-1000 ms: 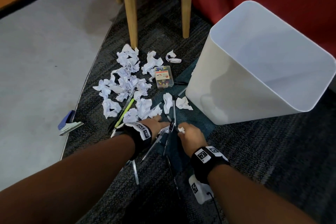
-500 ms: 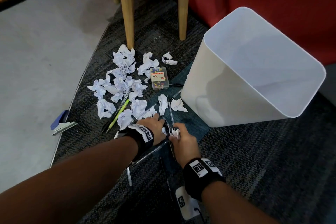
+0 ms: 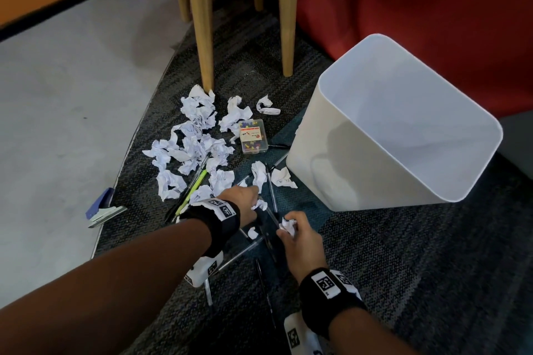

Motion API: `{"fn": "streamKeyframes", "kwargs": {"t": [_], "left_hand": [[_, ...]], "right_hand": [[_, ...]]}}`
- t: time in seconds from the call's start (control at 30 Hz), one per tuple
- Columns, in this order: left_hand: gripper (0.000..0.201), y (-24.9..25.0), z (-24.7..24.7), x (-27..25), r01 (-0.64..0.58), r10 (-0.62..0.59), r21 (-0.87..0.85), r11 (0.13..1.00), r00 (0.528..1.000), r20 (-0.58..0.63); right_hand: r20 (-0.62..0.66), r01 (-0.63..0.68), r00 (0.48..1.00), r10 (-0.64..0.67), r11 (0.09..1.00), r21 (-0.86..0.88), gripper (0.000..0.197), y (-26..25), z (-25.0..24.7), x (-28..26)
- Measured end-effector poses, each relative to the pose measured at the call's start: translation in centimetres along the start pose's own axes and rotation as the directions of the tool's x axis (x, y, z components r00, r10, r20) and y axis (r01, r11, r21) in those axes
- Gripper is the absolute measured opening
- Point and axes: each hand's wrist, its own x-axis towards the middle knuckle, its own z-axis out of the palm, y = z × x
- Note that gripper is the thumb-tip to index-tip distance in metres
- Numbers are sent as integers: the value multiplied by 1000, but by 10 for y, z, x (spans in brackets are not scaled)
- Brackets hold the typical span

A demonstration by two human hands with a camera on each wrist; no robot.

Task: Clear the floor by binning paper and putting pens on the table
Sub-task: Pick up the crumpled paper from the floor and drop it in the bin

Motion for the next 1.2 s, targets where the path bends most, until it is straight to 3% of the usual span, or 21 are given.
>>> {"fn": "streamKeyframes", "kwargs": {"t": [0.2,0.33,0.37,0.43,0.5,0.6,0.67,0.77,0.83,0.93,1.0,1.07,1.17,1.2], "left_hand": [[12,-10,-27,-16,47,-52,-128,991,998,-40],[55,-12,-32,-15,66,-69,-70,995,997,-41],[58,-10,-32,-15,63,-66,-54,997,996,-56],[50,-6,-33,-15,39,-41,-35,999,996,-79],[30,-2,-40,-22,0,-10,-89,996,994,-109],[15,11,-70,-41,-111,65,-179,978,967,-246],[13,25,-101,-61,-213,120,-208,955,914,-388],[10,51,-148,-92,-382,203,-193,904,779,-593],[12,69,-171,-108,-455,228,-182,872,706,-670],[16,89,-188,-119,-507,226,-194,840,651,-725],[14,101,-192,-118,-534,240,-197,822,639,-731],[8,112,-191,-115,-541,282,-153,827,634,-720],[10,125,-188,-108,-531,334,-67,844,620,-710],[11,128,-187,-106,-532,341,-56,845,615,-711]], "right_hand": [[44,34,999,-32,999,-35,19,-15,-4,-3],[126,14,992,-7,998,-54,18,-21,7,3],[146,7,989,3,998,-64,16,-21,10,4],[176,-13,984,29,995,-95,14,-23,13,4],[186,-19,982,35,996,-87,21,-31,9,-2],[115,106,987,-109,994,28,35,-59,-21,-22],[-15,208,978,-208,973,98,38,-83,-53,-38],[-212,344,926,-312,929,138,37,-117,-105,-57],[-364,441,851,-378,891,106,36,-136,-138,-60],[-569,536,674,-472,842,-64,33,-147,-174,-48],[-621,494,630,-467,858,-144,32,-144,-189,-31],[-593,410,680,-430,894,-179,38,-137,-197,-15],[-483,223,813,-325,940,-257,48,-125,-197,-4],[-479,200,823,-304,946,-255,48,-124,-196,-5]]}}
